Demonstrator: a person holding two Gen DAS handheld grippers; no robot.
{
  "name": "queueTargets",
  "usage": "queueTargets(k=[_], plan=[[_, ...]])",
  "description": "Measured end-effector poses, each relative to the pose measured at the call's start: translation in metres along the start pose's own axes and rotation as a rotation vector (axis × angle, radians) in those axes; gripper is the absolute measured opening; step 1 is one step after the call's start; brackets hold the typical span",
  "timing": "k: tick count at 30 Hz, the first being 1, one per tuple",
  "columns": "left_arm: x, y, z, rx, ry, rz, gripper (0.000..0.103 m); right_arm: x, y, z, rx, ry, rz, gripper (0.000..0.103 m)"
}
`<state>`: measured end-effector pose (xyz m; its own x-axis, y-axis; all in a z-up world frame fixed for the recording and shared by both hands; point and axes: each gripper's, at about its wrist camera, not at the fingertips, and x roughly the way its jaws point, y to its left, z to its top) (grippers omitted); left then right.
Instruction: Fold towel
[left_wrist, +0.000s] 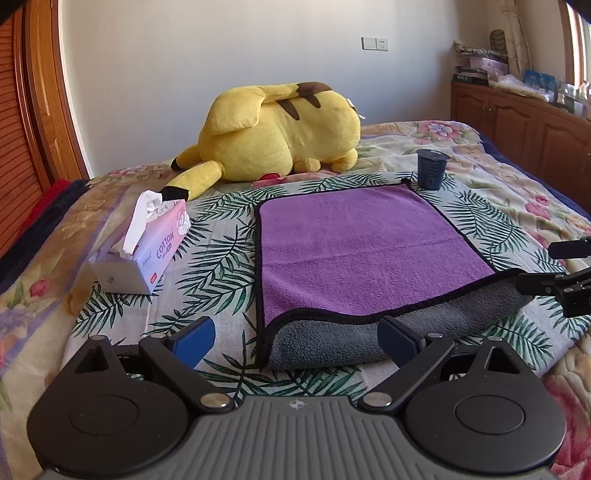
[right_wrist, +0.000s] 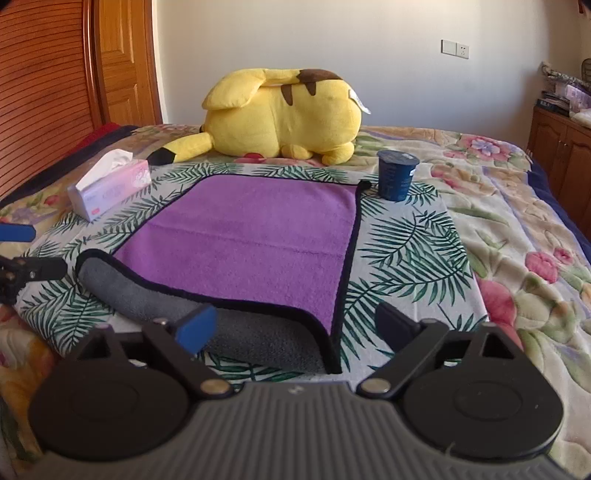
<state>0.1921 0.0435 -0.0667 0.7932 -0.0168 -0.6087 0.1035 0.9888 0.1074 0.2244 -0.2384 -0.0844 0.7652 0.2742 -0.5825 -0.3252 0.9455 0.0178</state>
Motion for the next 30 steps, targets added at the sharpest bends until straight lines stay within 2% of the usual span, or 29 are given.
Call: queueTargets(k=[7, 11, 16, 23, 27, 30], plan=[[0.019, 0.011, 0.003, -0.012, 0.022, -0.013, 0.067, 0.016, -0.005, 0.002, -0.007, 0.027, 0.005, 0.089], [0.028, 0.015, 0.003, -0.016, 0.027, -0.021, 0.056, 0.022, -0.008, 0.002, -0.008, 0.043, 0.015, 0.086], [0.037, 0.019, 0.005, -0.031, 0.042, -0.029, 0.050, 0.029, -0.013, 0.001, 0.011, 0.065, 0.031, 0.079], [0.051, 0.024, 0.004, -0.038, 0.076, -0.042, 0.033, 0.034, -0.017, -0.001, 0.022, 0.089, 0.059, 0.072], [0.056, 0.027, 0.001, -0.053, 0.097, -0.034, 0.032, 0.037, -0.018, -0.002, 0.027, 0.111, 0.075, 0.062], [0.058, 0.026, -0.002, -0.051, 0.115, -0.046, 0.031, 0.039, -0.019, -0.003, 0.032, 0.127, 0.082, 0.059]])
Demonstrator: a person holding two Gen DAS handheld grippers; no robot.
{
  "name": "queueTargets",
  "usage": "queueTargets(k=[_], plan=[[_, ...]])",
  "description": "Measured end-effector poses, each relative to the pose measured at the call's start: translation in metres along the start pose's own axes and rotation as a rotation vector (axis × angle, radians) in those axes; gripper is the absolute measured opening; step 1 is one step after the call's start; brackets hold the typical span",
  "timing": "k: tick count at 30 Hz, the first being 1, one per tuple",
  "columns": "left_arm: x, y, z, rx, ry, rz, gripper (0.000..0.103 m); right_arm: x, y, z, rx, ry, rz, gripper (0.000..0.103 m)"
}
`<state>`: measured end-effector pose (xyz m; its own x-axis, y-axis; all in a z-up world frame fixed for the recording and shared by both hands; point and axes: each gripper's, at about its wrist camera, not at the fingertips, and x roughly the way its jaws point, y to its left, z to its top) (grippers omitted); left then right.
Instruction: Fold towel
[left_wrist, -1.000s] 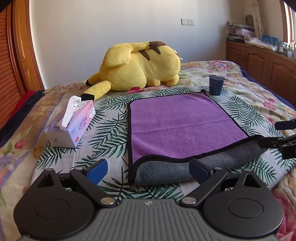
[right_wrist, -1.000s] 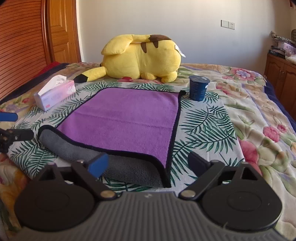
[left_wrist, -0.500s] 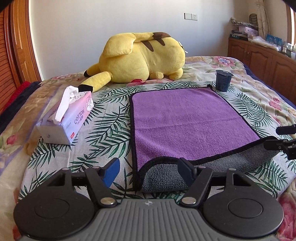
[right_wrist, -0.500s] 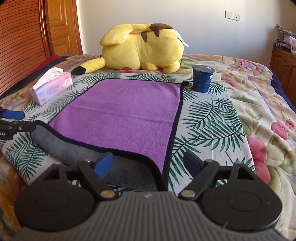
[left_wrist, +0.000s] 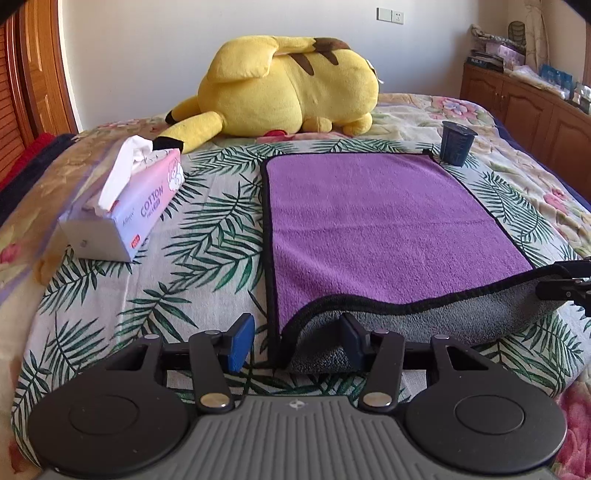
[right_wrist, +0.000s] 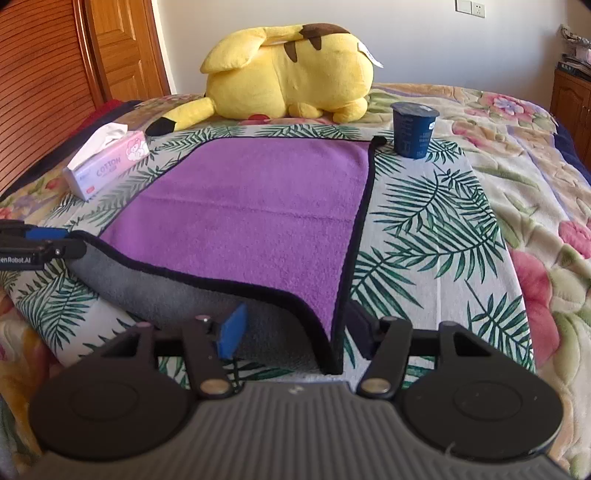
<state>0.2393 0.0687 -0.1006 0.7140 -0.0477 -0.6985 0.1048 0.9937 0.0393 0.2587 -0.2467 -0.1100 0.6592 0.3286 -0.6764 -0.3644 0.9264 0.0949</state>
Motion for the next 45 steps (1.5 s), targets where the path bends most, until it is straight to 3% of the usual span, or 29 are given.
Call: queueTargets(k=[16, 23, 28, 30, 45], plan=[[0.007, -0.003, -0.007, 0.034, 0.035, -0.005, 0.014, 0.003, -0.005, -0.001, 0.005, 0.058, 0.024, 0.046], [0.006, -0.004, -0.008, 0.036, 0.024, -0.013, 0.007, 0.003, -0.004, 0.000, -0.012, 0.062, 0.026, 0.025], [0.005, -0.004, -0.008, 0.032, 0.014, -0.008, 0.000, 0.001, -0.003, 0.001, -0.023, 0.055, 0.021, 0.020], [0.004, -0.004, -0.008, 0.033, 0.010, -0.007, 0.000, 0.000, -0.003, 0.001, -0.033, 0.047, 0.016, 0.008], [-0.007, -0.002, -0.003, 0.025, -0.058, -0.026, 0.000, -0.008, -0.004, 0.005, -0.042, -0.032, 0.008, 0.004]])
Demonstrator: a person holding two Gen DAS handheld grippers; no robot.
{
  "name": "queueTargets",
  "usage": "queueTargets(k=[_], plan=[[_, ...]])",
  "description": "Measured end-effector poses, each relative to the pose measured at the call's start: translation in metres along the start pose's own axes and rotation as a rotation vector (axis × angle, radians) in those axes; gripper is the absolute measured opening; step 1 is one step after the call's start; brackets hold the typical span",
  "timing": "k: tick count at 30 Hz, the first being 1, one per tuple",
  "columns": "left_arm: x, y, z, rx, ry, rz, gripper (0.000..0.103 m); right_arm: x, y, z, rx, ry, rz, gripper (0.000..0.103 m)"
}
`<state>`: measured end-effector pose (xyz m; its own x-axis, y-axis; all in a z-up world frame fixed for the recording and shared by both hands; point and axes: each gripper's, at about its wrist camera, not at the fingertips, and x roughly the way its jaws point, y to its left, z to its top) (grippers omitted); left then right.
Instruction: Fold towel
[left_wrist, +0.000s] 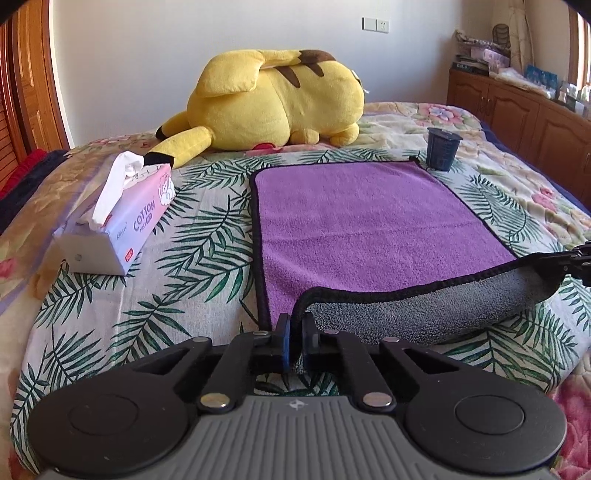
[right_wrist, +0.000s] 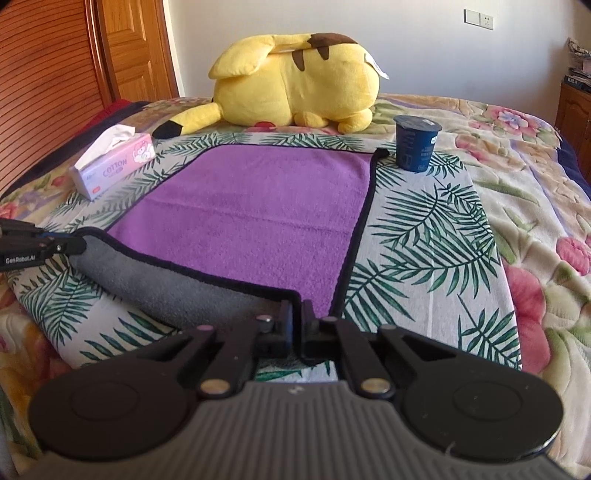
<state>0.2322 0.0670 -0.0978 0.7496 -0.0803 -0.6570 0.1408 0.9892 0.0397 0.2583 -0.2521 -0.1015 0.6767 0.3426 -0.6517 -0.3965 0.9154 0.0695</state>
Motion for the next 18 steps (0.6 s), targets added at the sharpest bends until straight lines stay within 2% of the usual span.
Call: queueTargets(k=[18], plan=[[-0.016, -0.001, 0.014, -0.016, -0.071, -0.007, 0.000, -0.012, 0.002, 0.008, 0.003, -0.107, -0.012, 0.004]])
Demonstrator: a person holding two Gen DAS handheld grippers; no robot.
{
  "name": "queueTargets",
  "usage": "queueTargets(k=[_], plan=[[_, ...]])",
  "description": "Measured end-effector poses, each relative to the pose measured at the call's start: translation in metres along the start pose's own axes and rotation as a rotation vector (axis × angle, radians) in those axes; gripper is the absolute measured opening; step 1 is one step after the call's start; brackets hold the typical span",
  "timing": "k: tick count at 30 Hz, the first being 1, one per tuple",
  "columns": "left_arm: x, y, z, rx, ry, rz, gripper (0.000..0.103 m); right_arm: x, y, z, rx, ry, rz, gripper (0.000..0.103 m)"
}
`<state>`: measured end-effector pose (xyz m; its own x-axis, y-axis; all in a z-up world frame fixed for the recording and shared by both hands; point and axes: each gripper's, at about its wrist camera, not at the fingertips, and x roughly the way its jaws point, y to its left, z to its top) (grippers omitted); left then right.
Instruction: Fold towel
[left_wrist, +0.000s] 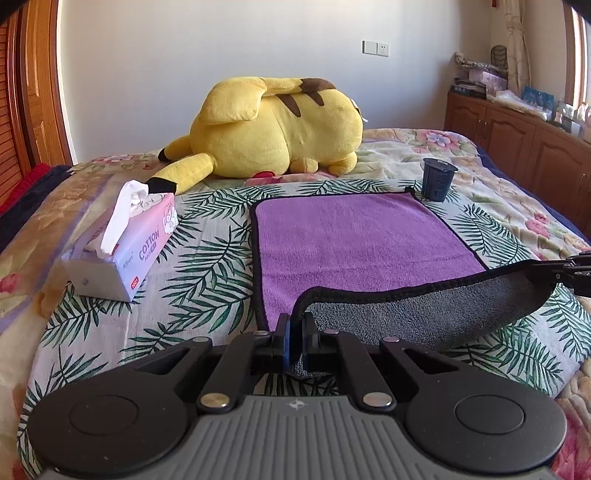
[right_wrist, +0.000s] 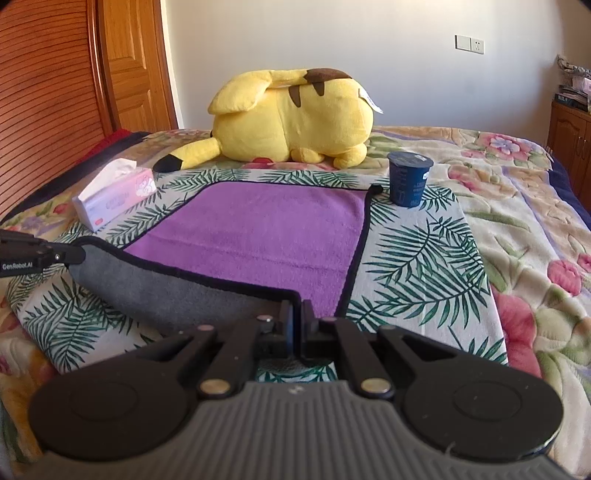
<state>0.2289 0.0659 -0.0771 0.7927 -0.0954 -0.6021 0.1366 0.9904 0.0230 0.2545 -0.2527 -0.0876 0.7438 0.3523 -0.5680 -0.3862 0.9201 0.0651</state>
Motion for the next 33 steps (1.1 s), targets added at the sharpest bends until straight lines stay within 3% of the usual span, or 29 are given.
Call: queueTargets(k=[15, 33], plan=[[0.005, 0.000, 0.014, 0.018, -0.032, -0.012, 0.000, 0.013, -0.006, 0.007, -0.032, -0.028, -0.010, 0.004], [0.038, 0.006, 0.025, 0.048, -0.008, -0.027, 0.000, 0.037, -0.009, 0.012, -0.061, -0.015, -0.005, 0.004]])
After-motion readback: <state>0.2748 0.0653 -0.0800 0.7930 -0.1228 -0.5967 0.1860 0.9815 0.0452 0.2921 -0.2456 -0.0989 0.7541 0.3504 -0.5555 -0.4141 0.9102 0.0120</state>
